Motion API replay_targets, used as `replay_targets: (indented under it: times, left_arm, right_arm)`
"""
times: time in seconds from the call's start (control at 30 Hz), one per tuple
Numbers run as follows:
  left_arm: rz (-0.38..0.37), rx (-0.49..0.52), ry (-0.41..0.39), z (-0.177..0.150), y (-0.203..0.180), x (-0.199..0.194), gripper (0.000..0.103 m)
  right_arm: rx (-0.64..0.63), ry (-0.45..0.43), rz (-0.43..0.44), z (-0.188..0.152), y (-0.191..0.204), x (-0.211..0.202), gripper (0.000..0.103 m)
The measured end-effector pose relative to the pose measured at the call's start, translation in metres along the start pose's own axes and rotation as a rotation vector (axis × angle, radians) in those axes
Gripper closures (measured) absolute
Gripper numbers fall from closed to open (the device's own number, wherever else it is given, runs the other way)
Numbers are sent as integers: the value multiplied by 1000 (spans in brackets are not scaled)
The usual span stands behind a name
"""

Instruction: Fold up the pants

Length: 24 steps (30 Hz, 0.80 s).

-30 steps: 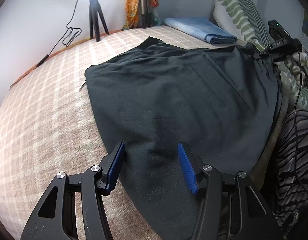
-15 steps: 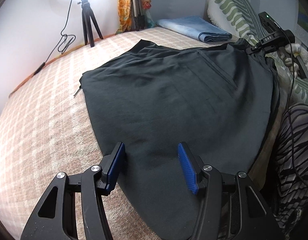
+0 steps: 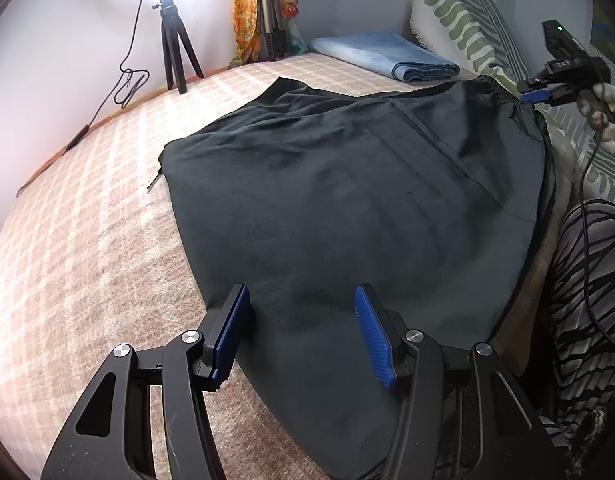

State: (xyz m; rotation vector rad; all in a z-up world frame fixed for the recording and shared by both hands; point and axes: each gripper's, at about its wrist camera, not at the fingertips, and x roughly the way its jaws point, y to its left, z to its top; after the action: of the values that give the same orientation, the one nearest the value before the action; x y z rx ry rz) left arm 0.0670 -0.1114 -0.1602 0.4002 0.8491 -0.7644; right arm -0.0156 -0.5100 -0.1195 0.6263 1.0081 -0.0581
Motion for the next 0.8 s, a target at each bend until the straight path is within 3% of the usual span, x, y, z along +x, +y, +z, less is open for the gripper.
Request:
replay_targets:
  times: [0.07,0.23,0.3,0.33,0.43,0.57,0.73,0.8]
  left_arm:
    - [-2,1,-1,0,0,0,49]
    - [-7,-6,3,1,2,1,49]
    - [-6,-10,5,1,3,1,49]
    - [-5,-13,5,1,4,0,49]
    - [0,-14,3,0,7,-2,49]
    - [8,-16,14,-3,12,-1,48]
    - [10,-15,19,-8,17,-3,46]
    - [12,-12,23,-8,18,-4,46]
  right_arm:
    - [-17,1,7,-8,7,-6,59]
    - [-48,37,-95,-18,13,3,58]
    - [-42,25,-57,-17,13,5,66]
    - [-40,20,-43,-17,14,6,80]
    - [-46,7,-8,-19,22,-2,93]
    - [-5,28,87,-22,21,-15,95]
    - [-27,101,-30,-32,8,-4,95]
    - [-66,117,-73,-31,10,-2,91]
